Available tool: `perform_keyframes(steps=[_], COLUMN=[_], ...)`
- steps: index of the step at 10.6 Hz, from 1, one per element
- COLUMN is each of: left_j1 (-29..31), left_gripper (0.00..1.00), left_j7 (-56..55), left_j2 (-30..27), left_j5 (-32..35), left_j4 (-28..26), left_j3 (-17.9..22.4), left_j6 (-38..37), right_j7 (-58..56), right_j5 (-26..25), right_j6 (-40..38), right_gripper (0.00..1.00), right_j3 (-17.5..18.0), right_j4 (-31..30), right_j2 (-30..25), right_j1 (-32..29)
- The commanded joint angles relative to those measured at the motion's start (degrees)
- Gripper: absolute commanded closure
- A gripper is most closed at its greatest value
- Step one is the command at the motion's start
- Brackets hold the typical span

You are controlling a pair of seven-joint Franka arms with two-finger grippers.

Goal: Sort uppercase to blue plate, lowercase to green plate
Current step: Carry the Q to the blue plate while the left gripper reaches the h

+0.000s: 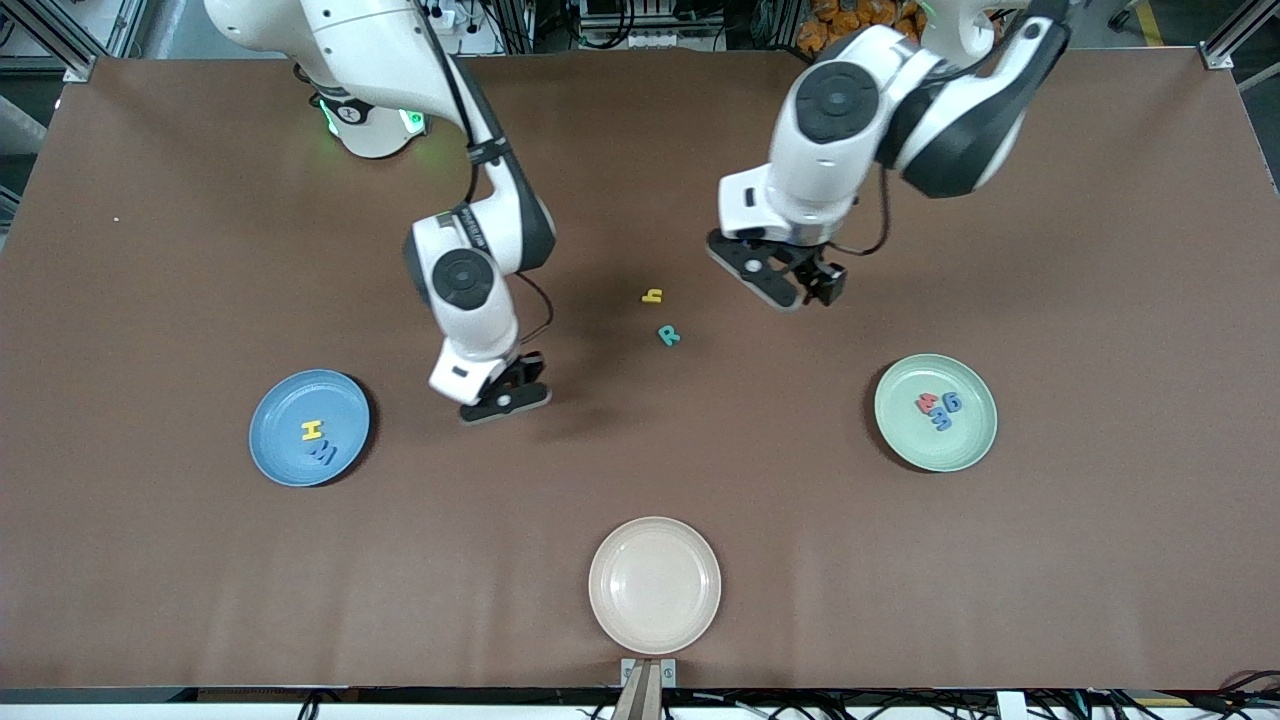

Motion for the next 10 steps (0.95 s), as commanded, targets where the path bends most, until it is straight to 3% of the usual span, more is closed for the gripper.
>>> perform_keyframes(steps=[1, 5, 7, 9, 10], left_j1=[-3.8, -8.5, -10.2, -11.6, -12.5], left_gripper=[0.00, 0.00, 0.00, 0.04, 0.06], left_j7=[0.6, 0.6, 0.5, 0.5, 0.3], left_j2=[6.8, 15.9, 18.3, 20.8, 22.1], left_j5=[5.4, 12.4, 12.8, 15.4, 17.1], left_j4=[0.8, 0.7, 0.5, -0.4, -0.9], left_j3=[-1.3, -1.3, -1.3, -1.3, -1.3], left_j6=[5.2, 11.6, 13.7, 16.7, 18.9], right_j7=[-7.5, -13.1, -20.7, -21.3, -21.3], right_j5=[-0.5, -0.4, -0.3, -0.1, -0.1], right_j6=[-4.9, -5.0, -4.9, -5.7, -6.8], right_gripper=[1.00, 1.00, 1.00, 1.00, 0.94], right_j3=[-6.6, -6.5, -6.4, -6.4, -6.4], right_j4=[1.3, 1.3, 1.3, 1.2, 1.2], right_j2=[-0.5, -0.2, -0.3, -0.4, -0.4], right_j1=[-2.3, -13.4, -18.3, -18.6, -18.7])
